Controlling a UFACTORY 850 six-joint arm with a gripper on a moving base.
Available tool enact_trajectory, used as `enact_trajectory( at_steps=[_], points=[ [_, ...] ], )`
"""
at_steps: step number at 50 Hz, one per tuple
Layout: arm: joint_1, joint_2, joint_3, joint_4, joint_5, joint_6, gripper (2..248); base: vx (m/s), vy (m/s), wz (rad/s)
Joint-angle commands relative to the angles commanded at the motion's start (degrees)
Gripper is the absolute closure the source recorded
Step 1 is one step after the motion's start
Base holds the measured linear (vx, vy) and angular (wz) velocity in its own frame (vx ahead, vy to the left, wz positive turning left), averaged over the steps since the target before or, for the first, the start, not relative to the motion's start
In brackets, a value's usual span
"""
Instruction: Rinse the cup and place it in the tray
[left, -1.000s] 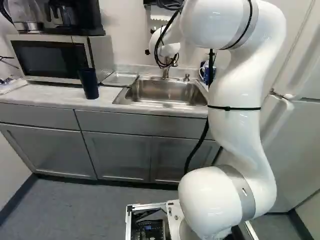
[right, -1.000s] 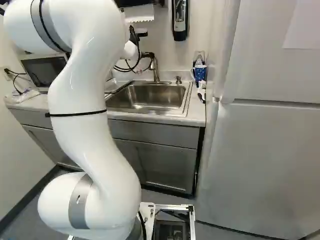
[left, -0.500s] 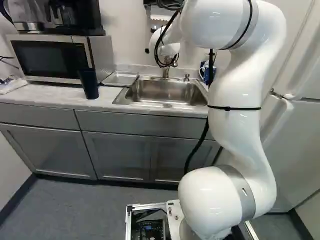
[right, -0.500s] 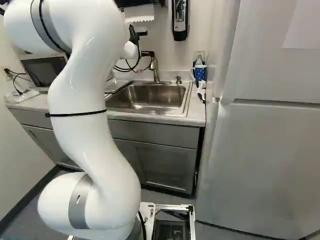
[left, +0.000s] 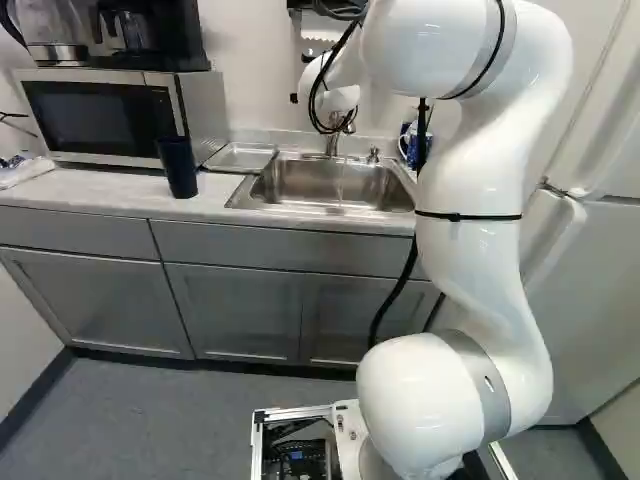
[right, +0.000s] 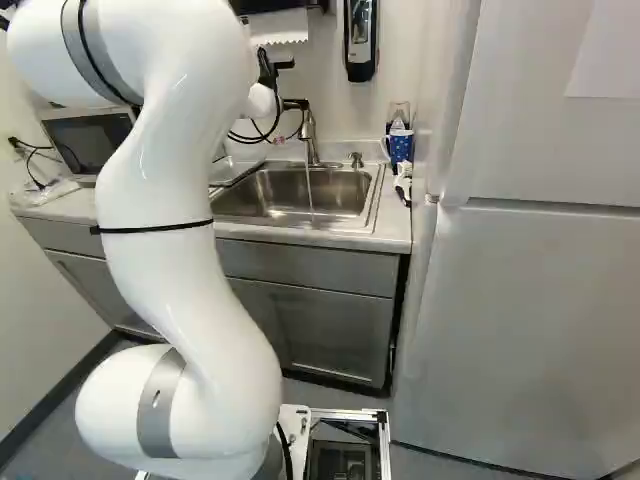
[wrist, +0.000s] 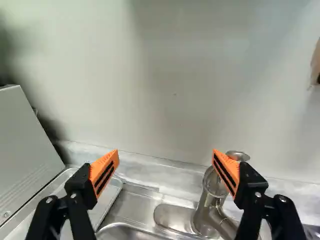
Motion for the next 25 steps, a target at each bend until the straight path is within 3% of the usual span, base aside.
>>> enact_trajectory(
  at_steps=[25],
  points=[
    [0.02,0.47,0.57,0.00,0.00,0.00,3,0.000,0.000,0.000]
  ],
)
